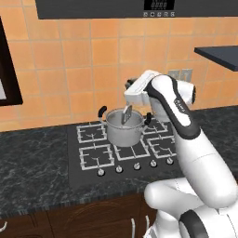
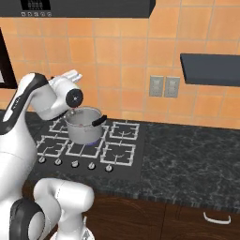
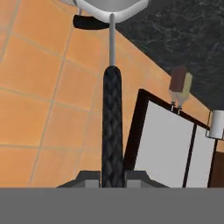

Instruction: Put the carrot and bell pepper in the pot. Retrieve the spatula and lightly stir the vegetables in the pot.

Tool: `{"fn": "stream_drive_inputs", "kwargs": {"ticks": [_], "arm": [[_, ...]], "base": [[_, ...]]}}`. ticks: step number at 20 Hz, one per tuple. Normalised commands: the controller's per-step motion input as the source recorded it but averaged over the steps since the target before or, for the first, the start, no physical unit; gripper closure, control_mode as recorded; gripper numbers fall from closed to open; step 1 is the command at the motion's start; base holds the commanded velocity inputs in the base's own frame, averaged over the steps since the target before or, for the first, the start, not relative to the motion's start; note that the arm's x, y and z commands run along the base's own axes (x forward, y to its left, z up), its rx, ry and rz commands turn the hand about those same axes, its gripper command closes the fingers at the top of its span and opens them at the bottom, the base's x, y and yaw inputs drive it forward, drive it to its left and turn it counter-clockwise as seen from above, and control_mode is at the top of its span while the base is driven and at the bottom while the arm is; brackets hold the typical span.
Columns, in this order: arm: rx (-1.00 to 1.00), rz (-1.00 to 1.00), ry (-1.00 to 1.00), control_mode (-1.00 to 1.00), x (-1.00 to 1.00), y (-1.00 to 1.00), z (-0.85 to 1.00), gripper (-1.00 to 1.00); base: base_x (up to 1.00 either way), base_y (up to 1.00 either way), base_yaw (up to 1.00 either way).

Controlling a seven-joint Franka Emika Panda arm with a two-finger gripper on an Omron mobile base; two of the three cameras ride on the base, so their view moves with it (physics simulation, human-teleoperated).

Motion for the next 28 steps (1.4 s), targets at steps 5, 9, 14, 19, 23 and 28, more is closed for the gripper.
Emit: {"fn": "stream_drive_inputs", "kwargs": {"ticks": [5,9,14,19,23,28], "arm": [[0.02,-0.38,0.02,-1.0,0.38,0.1,-0.12,1.0],[0.03,-0.39,0.04,-1.0,0.26,0.0,-0.12,1.0],[0.13,-0.31,0.03,-1.0,0.33,0.01,-0.03,1.0],[0.16,-0.34,0.11,-1.0,0.17,-0.01,-0.14,1.0],[0.18,-0.33,0.14,-1.0,0.25,0.0,-0.09,1.0],[0.21,-0.27,0.09,-1.0,0.18,0.0,-0.01,1.0]], "base": [[0.0,0.0,0.0],[0.0,0.0,0.0],[0.0,0.0,0.0],[0.0,0.0,0.0],[0.0,0.0,0.0],[0.0,0.0,0.0]]}}
